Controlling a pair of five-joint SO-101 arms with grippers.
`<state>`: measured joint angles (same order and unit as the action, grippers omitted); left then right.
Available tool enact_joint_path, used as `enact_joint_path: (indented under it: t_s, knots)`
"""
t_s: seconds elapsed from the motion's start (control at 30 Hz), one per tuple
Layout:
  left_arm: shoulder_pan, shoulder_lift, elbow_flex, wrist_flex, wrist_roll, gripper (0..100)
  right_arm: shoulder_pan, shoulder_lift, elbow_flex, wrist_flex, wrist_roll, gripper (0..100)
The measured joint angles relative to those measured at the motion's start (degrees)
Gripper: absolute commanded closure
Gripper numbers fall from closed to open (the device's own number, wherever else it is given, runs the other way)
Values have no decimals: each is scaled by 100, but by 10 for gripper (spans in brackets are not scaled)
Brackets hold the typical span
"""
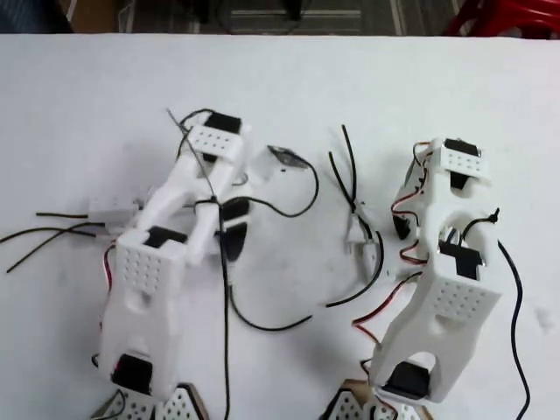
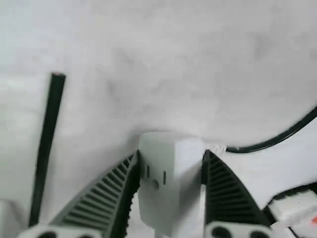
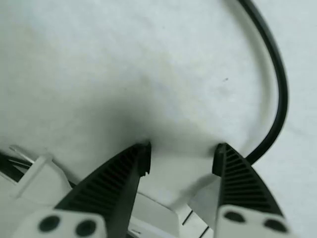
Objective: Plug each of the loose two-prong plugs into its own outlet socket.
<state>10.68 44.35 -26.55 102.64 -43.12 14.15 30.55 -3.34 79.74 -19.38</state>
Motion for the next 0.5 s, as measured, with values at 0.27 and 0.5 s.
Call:
enact_joint_path:
  t_s: [0.27,0.5]
  knots:
    - [-422,-1213,9,-62,-9,937,0,0,0,0,0,787]
    - [-932,-1565,9,-1240,598,937,0,0,0,0,0,787]
